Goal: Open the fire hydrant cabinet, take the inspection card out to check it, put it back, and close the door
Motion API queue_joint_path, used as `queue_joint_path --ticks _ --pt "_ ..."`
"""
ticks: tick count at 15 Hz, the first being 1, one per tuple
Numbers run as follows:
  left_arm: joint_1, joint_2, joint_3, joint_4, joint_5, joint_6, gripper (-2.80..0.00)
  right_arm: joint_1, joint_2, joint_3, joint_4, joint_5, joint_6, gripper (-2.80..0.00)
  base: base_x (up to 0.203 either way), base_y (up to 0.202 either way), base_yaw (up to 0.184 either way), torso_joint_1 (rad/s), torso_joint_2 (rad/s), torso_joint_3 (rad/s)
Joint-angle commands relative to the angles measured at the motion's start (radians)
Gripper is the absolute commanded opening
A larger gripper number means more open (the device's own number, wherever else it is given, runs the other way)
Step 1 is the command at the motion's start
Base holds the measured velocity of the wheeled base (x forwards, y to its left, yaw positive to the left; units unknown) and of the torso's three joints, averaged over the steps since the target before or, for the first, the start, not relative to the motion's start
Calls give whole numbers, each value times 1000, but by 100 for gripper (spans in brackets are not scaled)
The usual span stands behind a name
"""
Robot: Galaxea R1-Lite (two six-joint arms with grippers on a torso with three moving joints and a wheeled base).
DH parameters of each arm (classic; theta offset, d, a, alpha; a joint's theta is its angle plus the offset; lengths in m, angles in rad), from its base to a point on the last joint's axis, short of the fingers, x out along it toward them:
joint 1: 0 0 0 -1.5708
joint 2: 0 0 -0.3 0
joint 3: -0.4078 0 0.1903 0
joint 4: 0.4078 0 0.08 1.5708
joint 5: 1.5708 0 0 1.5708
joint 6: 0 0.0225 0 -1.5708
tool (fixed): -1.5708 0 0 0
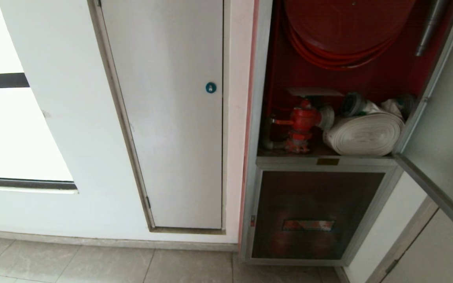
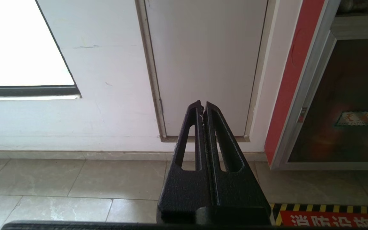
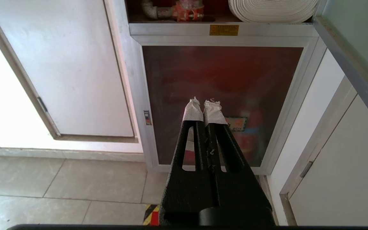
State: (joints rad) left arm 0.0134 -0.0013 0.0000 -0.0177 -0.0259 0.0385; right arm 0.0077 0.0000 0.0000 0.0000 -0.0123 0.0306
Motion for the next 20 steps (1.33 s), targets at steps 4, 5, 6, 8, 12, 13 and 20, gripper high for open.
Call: queue_joint_path --ticks 4,5,6,8,12,13,20 --pt "0 1 6 1 0 1 -280 0 -2 0 -1 0 0 -280 0 0 0 0 0 0" --pt "0 1 6 1 1 1 -280 1 -2 0 0 0 0 -280 0 0 0 0 0 0" --pt "0 1 6 1 1 1 -280 0 -2 0 -1 0 0 -280 0 0 0 0 0 0" --pt "0 1 6 0 0 1 -280 2 -2 0 0 0 0 -280 39 0 -2 0 -1 1" --pt "0 1 6 1 0 1 -280 1 -2 0 0 0 0 -280 191 0 -2 10 4 -1" --pt "0 1 6 1 1 1 -280 0 -2 0 0 0 0 -280 191 0 0 5 0 2" --pt "0 1 6 1 1 1 -280 1 -2 0 0 0 0 -280 196 0 -1 4 1 3"
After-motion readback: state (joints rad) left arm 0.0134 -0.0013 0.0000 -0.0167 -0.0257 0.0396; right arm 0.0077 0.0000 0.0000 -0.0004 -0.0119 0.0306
